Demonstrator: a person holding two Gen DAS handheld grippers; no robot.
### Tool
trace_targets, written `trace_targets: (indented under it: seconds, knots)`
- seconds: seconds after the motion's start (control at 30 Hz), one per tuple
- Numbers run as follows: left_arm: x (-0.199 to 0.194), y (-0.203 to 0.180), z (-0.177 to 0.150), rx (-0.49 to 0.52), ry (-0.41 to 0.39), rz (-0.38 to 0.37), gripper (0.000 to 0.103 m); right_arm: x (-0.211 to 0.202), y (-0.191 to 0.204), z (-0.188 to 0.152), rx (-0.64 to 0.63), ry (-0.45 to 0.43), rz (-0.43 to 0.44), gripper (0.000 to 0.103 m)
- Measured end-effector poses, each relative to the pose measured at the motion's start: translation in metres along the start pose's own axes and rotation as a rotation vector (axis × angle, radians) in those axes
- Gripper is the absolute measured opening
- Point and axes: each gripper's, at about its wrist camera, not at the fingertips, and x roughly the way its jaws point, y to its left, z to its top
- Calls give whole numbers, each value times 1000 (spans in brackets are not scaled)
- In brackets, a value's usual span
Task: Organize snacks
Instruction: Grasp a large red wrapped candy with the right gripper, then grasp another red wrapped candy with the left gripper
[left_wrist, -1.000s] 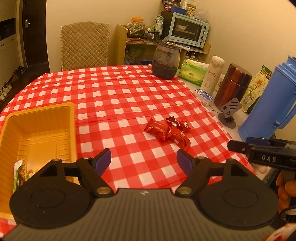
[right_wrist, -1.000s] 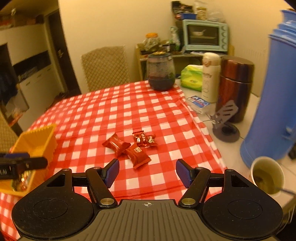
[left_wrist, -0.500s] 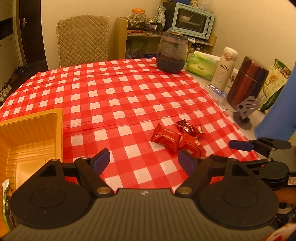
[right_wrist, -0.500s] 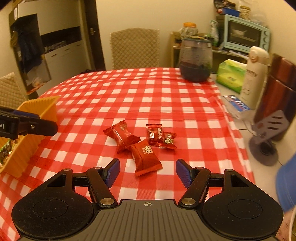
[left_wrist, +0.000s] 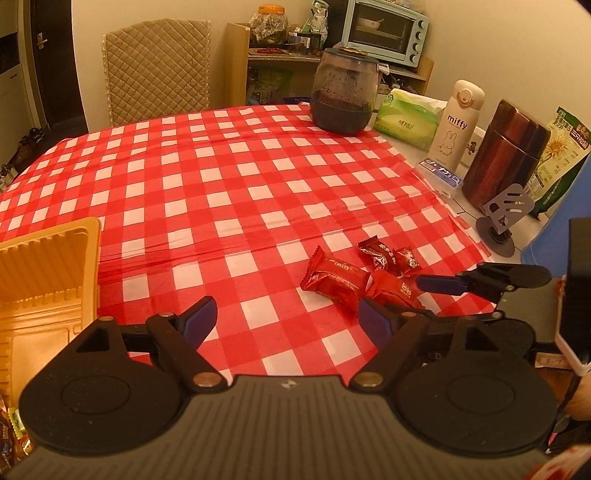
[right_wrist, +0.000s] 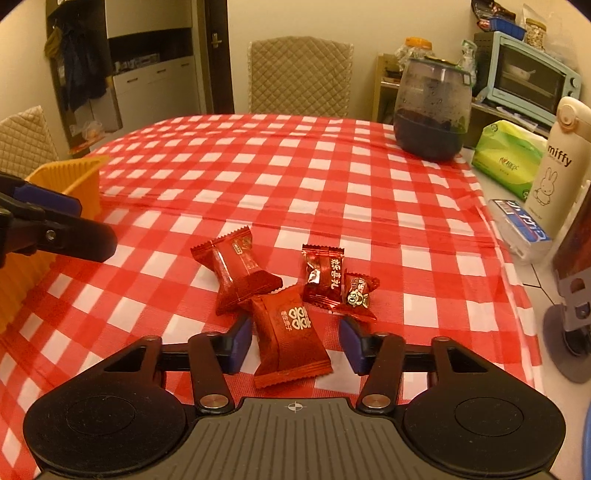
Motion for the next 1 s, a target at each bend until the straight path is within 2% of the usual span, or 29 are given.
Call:
trace_targets:
  seconds: [0.17,0.23,0.57,0.77,0.9,1.0]
  knots:
    - [7,-4,1,2,6,-4,82,3,3,-1,-12,6,10,36]
    - [10,-5,2,2,11,-6,82,0,1,-1,4,-4,2,27]
    - [38,-22,4,-61,26,-37,80,-33,-11,-12,132,-43,-109,26]
    - [69,-27,1,-127,47,-107,67,-47,-19,-20,177,-53,-159,26]
    - [83,-27,3,-163,22,-140,58,-54,-24,-25,198,-61,-178,26]
    - [90,-30,7,-179,3,-162,56,-56,-30,-27,242,-65,-186,26]
